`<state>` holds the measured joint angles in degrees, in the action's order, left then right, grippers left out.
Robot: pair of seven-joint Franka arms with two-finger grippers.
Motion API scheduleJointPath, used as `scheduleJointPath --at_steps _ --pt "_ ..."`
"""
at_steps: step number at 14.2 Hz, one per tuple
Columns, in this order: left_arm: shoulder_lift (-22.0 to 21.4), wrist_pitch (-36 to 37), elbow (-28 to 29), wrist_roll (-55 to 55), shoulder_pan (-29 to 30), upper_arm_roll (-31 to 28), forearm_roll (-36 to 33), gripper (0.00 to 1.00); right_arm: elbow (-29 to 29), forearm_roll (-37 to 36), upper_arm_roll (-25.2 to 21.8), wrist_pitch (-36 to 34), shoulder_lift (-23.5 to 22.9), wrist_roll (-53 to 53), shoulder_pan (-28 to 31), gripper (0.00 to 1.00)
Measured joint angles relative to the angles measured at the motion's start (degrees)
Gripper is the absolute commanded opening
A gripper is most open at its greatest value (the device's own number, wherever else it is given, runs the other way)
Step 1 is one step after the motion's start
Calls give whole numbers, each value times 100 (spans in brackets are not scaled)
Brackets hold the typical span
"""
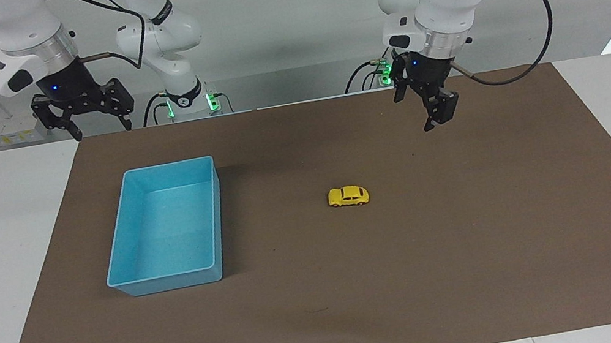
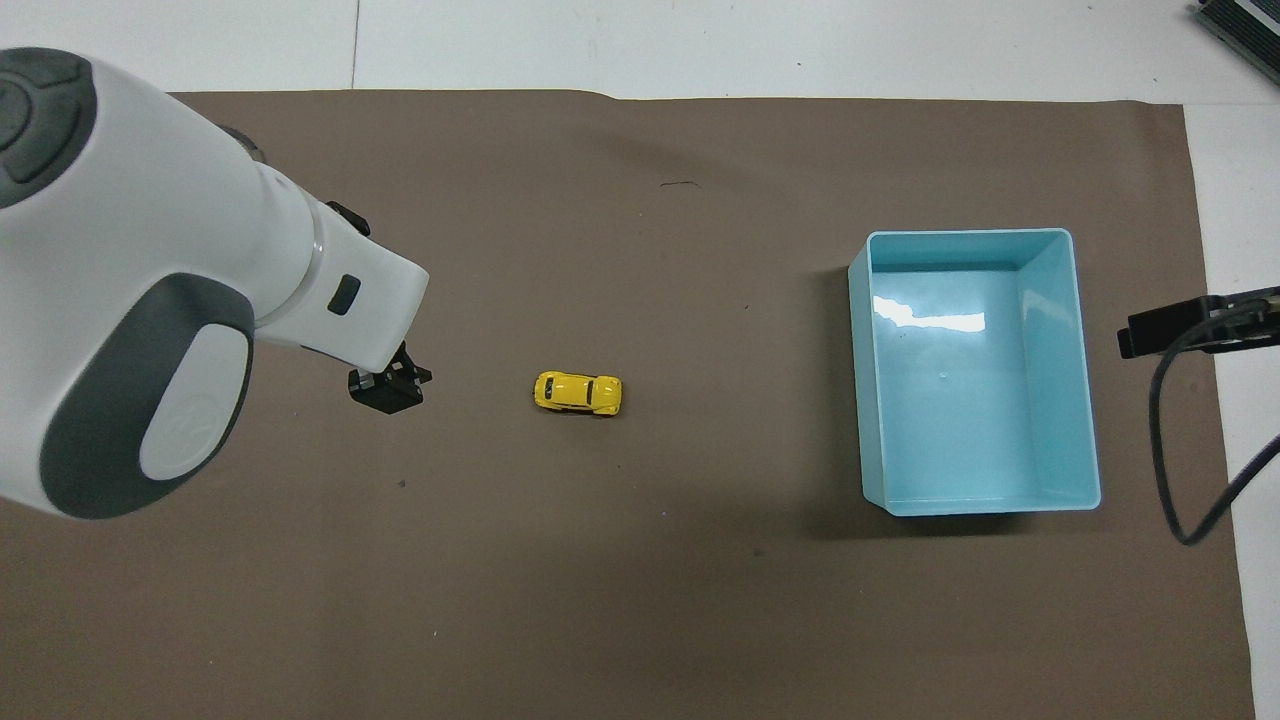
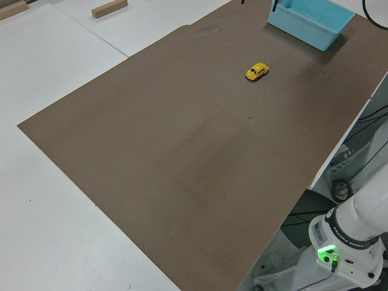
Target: Wind up and store yellow beetle car
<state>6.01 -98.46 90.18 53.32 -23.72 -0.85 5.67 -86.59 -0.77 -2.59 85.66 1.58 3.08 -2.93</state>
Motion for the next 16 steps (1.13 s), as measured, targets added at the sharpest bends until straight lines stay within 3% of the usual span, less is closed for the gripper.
scheduleJointPath --at_steps 6,11,16 --pt "156 -1348 1137 728 -428 19 34 100 0 0 0 0 0 0 0 100" --pt "698 -2164 1432 745 -854 20 34 100 0 0 0 0 0 0 0 100" --pt "839 -2927 2002 734 -1156 10 33 100 0 0 0 0 0 0 0 100"
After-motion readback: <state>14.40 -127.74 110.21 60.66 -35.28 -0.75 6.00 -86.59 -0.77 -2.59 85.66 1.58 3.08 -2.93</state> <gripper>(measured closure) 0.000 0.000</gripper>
